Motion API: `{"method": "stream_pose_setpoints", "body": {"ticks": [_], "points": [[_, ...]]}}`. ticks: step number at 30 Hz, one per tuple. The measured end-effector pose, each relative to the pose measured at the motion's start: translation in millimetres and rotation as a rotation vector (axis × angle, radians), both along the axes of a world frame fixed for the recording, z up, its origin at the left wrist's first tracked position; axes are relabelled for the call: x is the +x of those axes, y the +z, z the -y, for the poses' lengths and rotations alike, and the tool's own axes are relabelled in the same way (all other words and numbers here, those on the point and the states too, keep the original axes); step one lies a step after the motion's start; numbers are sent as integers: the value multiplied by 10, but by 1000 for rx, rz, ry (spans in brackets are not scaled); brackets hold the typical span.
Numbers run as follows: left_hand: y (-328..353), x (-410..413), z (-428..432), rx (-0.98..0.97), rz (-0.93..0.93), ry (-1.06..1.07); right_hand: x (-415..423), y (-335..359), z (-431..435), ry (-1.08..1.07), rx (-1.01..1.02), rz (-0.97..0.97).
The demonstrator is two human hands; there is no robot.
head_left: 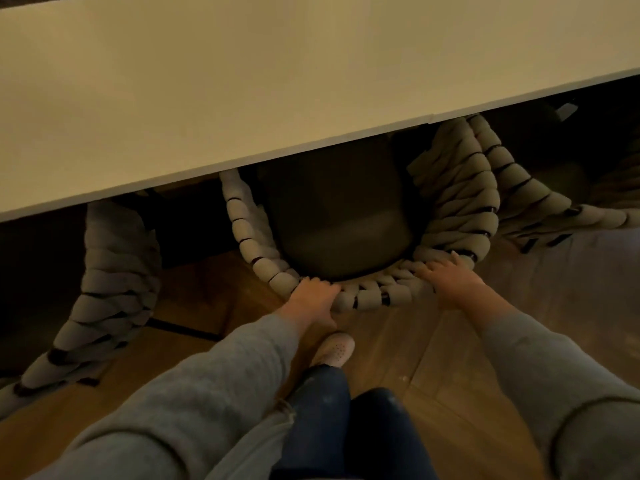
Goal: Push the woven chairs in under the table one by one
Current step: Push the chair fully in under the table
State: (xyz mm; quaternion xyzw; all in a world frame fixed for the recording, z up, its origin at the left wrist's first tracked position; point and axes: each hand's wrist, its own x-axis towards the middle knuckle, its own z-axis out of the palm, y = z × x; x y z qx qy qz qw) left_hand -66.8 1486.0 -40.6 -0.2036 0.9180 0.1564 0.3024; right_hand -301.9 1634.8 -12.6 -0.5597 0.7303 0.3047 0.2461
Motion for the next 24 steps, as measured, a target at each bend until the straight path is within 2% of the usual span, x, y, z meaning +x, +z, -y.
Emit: {"method": "stream_pose_setpoints", "body": {"ticks": [6,9,13,24], "points": [[-67,-218,-45,-81,38,54,-420,-275,99,128,-44,45],[-25,-223,-56,-115,67,53,-438,-311,33,149,-128,61],[10,-134,-201,-125,138,64,-360,-343,-133,175,-134,90],[38,385,-1394,-102,164,135,-283,-419,-1010,419,-181,194]]}}
